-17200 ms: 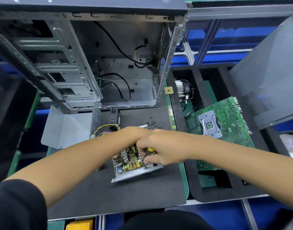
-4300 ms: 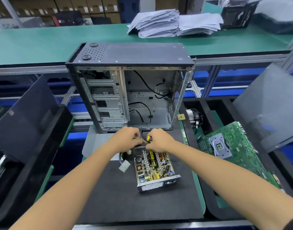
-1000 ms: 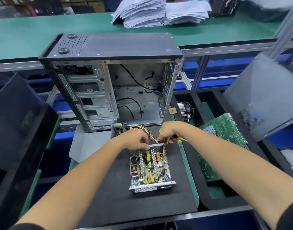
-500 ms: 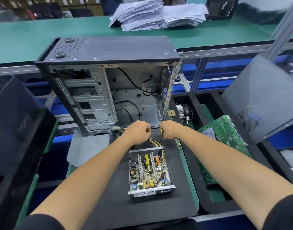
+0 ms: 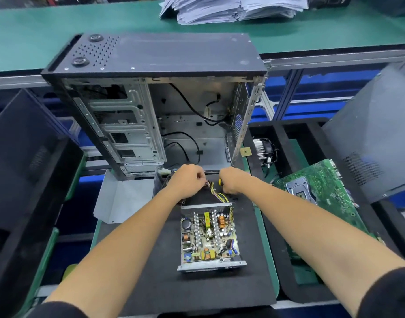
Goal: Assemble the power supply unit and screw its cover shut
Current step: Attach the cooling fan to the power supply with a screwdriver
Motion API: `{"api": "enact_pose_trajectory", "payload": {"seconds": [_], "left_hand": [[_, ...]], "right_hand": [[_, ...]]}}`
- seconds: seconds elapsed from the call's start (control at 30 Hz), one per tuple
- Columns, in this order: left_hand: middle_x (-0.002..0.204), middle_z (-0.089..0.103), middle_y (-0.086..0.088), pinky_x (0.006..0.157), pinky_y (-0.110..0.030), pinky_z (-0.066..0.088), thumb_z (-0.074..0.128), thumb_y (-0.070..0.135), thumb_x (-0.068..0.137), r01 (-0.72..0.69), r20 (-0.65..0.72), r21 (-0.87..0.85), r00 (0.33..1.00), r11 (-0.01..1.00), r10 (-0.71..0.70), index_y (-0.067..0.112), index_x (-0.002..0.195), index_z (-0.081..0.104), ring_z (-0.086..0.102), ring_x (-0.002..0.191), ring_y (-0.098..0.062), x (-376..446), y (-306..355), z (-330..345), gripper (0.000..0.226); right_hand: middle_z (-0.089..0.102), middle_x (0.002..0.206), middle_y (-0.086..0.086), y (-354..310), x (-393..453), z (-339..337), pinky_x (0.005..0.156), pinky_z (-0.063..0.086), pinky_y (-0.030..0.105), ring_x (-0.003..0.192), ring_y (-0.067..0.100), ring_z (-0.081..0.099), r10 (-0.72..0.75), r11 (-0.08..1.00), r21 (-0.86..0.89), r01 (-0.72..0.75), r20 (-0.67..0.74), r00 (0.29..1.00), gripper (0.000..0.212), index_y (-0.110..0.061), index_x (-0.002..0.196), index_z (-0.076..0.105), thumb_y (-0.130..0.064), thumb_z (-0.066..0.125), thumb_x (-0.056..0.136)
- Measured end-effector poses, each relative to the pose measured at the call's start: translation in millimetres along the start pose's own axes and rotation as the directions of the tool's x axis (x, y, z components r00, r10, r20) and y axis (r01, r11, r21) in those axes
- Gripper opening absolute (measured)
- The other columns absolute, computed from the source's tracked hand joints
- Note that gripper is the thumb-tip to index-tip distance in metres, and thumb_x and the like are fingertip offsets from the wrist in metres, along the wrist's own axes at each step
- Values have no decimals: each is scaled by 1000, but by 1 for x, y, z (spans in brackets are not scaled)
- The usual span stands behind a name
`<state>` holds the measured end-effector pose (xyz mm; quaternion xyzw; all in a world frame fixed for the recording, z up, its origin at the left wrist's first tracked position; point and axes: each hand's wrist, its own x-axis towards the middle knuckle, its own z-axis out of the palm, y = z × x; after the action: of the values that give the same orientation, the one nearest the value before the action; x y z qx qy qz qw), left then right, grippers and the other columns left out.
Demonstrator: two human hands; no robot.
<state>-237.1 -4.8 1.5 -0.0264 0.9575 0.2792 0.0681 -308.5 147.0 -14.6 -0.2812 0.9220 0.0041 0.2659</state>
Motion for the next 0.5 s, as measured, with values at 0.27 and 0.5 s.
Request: {"api": "enact_pose_trajectory", "payload": {"seconds": [0.27, 0.5], "left_hand": [[71, 63, 2, 62, -25, 43, 55, 10, 86, -22, -8, -47, 1000, 999, 22, 7, 76, 69, 54, 67, -15, 1, 6, 1, 16], [76, 65, -2, 68, -33, 48, 55, 11, 86, -28, 31, -32, 999, 999, 29, 6, 76, 67, 53, 68, -17, -2, 10, 5, 16]], "right_hand": [[59, 74, 11, 7, -3, -2, 64, 45, 32, 71, 29, 54, -15, 998, 65, 15, -11, 1000, 17, -7, 73, 53, -14, 60, 87], [63, 105, 13, 21, -11, 4, 75, 51, 36, 94, 32, 60, -10, 999, 51, 11, -24, 1000, 12, -8, 94, 60, -15, 63, 85]]}}
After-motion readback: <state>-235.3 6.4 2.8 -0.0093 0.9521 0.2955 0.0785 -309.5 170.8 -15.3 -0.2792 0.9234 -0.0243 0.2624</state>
